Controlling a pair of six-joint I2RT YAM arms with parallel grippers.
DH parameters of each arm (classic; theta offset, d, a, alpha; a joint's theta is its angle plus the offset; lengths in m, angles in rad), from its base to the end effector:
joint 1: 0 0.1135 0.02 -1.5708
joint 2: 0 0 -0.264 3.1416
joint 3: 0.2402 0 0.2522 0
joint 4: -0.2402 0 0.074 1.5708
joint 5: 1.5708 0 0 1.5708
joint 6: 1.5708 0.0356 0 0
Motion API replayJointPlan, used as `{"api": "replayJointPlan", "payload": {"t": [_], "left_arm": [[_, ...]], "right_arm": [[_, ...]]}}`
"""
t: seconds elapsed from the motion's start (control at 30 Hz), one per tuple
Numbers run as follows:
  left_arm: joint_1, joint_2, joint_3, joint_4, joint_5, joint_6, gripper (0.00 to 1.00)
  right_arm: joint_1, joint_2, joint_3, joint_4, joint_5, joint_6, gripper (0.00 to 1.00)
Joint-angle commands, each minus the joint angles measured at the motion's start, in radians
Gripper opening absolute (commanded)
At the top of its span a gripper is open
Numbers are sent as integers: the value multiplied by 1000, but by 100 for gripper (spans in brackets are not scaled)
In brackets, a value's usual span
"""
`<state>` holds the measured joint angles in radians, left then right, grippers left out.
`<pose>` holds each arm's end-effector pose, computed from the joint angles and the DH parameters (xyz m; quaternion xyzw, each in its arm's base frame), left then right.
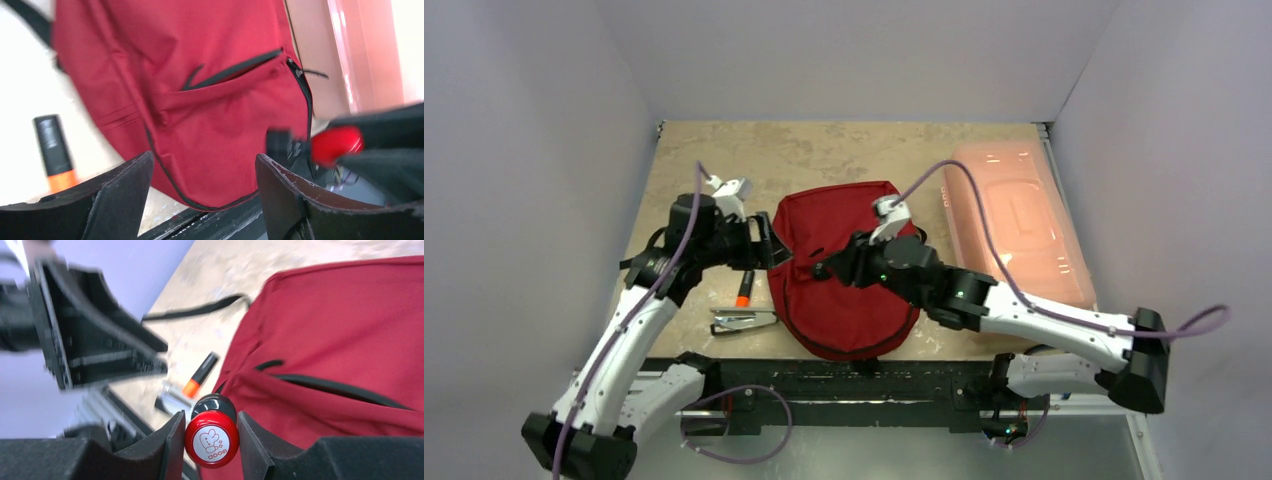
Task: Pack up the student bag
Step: Pick up the personal item from the center of the board, then place the personal item in the student bag.
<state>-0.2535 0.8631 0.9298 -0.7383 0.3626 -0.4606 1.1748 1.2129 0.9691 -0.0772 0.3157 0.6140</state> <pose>0.1641 -0.0556 0.3235 -0.0136 0.8892 -0.3016 0.3438 0.1190 0.2560 0.3258 -0.1333 0.7951 0.3707 0.4611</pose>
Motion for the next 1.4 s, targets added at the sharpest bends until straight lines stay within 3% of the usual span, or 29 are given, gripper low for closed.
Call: {"api": "replayJointPlan", "payload": {"t": [0.0,0.2,0.3,0.67,0.83,0.93,1.1,1.2,1.27,1.37], "left_arm": [[-192,205,147,186,28,96,74],[-459,525,417,37,-240,438,77],[-555,612,420,93,-409,624,78],[-573,830,497,142,-484,659,69],[-574,848,494,164,-514,642,57],[-573,849,477,192,-557,642,45],[-573,844,474,209,-606,633,20],[-573,816,469,220,-599,632,17],[-573,802,468,219,-621,625,2],[-574,757,460,224,-623,600,0]], "right_arm": [[-78,-132,-84,-39,118,156,0],[-129,-289,-144,-202,273,252,0],[-132,-373,-179,-280,346,294,0],[-133,-605,-273,-382,380,349,0],[-133,-588,-282,-358,353,354,0],[-133,-536,-291,-297,314,351,0],[-135,-424,-306,-106,218,367,0],[-166,-338,-291,-26,159,395,0],[-210,-292,-291,13,121,430,0],[-268,-274,-365,201,75,443,0]]}}
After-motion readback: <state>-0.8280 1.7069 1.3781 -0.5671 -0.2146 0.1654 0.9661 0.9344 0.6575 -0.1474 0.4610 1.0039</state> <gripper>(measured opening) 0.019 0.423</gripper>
